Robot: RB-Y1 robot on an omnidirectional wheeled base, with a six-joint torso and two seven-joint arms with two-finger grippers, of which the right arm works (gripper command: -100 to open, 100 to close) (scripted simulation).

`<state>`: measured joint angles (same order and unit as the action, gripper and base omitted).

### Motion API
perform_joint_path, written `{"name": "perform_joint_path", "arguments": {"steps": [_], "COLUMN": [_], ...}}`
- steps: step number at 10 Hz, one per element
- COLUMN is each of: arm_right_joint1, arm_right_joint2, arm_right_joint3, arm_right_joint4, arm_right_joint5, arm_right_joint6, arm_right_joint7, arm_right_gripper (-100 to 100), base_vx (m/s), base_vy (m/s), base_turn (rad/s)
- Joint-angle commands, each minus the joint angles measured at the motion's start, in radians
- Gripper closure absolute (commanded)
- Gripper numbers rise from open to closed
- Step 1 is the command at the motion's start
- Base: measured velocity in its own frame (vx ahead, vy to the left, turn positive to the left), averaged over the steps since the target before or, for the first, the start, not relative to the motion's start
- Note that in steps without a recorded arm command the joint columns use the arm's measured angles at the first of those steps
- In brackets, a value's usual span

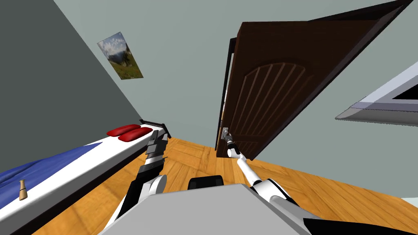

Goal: Pull the door open

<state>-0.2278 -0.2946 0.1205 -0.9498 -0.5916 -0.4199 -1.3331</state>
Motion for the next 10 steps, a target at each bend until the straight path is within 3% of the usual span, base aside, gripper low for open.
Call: {"name": "perform_joint_path", "arguments": {"steps": [1, 2, 3, 4, 9, 10], "arm_right_joint1": [0.006, 0.010, 0.016, 0.016, 0.016, 0.023], "arm_right_joint2": [-0.040, -0.060, -0.047, -0.047, -0.047, -0.065], "arm_right_joint3": [-0.012, -0.018, -0.016, -0.016, -0.016, 0.003], "arm_right_joint4": [0.008, 0.013, -0.003, -0.003, -0.003, -0.010], "arm_right_joint5": [-0.010, -0.014, -0.012, -0.012, -0.012, -0.010], "arm_right_joint6": [-0.006, -0.011, -0.002, -0.002, -0.002, -0.004], "arm_right_joint7": [-0.030, -0.045, -0.031, -0.031, -0.031, -0.053], "arm_right_gripper": [-100, -100, -100, 100, 100, 100], "base_vx": [0.143, 0.178, 0.080, -0.014, -0.014, -0.098], "base_vy": [0.043, 0.031, 0.006, -0.003, -0.004, -0.034], "base_turn": [0.197, 0.160, 0.024, -0.032, 0.001, 0.112]}}
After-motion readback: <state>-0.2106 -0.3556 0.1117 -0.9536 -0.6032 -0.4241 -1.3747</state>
